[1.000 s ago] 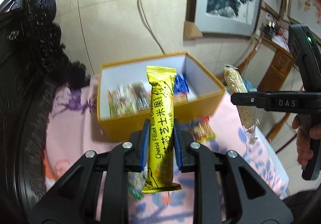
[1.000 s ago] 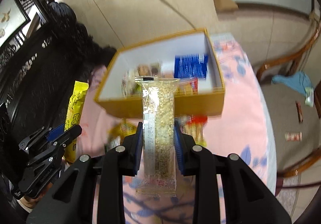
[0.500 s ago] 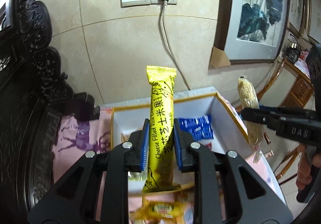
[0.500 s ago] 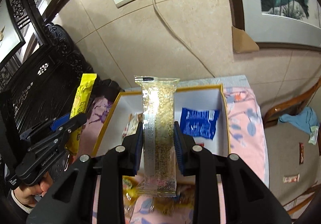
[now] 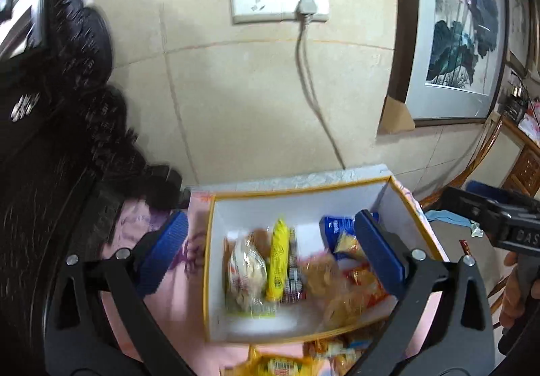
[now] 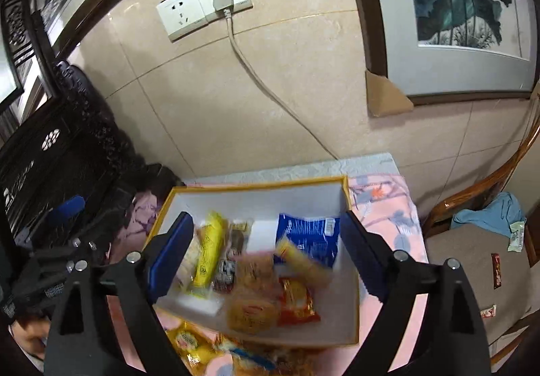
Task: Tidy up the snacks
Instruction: 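Carry both sticks over the yellow box and open both grippers, then grasp the brown cake pack with yellow label using the right gripper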
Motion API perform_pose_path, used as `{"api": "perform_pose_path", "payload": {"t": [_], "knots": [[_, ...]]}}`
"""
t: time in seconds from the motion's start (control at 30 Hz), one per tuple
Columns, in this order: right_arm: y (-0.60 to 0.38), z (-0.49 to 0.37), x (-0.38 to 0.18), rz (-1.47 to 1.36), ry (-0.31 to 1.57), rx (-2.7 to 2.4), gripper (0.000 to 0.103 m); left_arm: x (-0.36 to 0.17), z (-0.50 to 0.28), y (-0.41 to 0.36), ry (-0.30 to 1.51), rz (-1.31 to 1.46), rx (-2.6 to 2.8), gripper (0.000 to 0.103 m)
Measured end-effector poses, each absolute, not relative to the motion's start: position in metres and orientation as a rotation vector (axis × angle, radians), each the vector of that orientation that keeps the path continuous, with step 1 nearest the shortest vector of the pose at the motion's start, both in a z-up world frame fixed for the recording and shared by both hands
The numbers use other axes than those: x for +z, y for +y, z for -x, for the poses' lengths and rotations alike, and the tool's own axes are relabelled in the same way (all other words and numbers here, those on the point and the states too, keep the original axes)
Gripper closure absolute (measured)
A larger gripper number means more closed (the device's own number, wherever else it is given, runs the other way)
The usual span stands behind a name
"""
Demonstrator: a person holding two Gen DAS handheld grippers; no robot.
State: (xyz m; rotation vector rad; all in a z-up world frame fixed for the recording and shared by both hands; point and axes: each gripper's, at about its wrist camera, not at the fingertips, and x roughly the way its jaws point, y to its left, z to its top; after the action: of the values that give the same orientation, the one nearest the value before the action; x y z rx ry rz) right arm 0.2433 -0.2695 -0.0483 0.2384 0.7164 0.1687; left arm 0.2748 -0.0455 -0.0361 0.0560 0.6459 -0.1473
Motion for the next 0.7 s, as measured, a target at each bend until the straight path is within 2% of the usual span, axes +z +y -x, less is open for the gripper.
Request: {"api": "perform_pose_path", "payload": {"t": [0.1,0.4,0.47,0.53,0.6,0.7], "knots": [[-0.270,-0.215,-0.068,-0.256,0.766,0.181,0.010,-0.046,-0.256,-0.027,0.679,-0.022,-0.115,0.002],[-0.244,-0.151,-0.154,-0.228,1.051,0.198,0.010,-0.103,-0.175,0.018,0.838,0.090,-0.073,0.003],[-0.232,-0.148,-0.167,-0.190,1.088,0.210,0.014,-0.111,-0.160,0.021,0.860,0.079,-0.076,0.003],[-0.219,-0.148,-0.182,-0.161,1.127,0.243,0.025,-0.115,-0.148,0.023,0.861,0.065,-0.077,0.003],[-0.212,-0.153,-0.193,-0.172,1.156,0.264,0.032,-0.116,-0.140,0.024,0.862,0.057,-0.077,0.003],[-0.206,-0.159,-0.206,-0.190,1.175,0.262,0.033,-0.117,-0.131,0.030,0.865,0.074,-0.067,0.003]]}}
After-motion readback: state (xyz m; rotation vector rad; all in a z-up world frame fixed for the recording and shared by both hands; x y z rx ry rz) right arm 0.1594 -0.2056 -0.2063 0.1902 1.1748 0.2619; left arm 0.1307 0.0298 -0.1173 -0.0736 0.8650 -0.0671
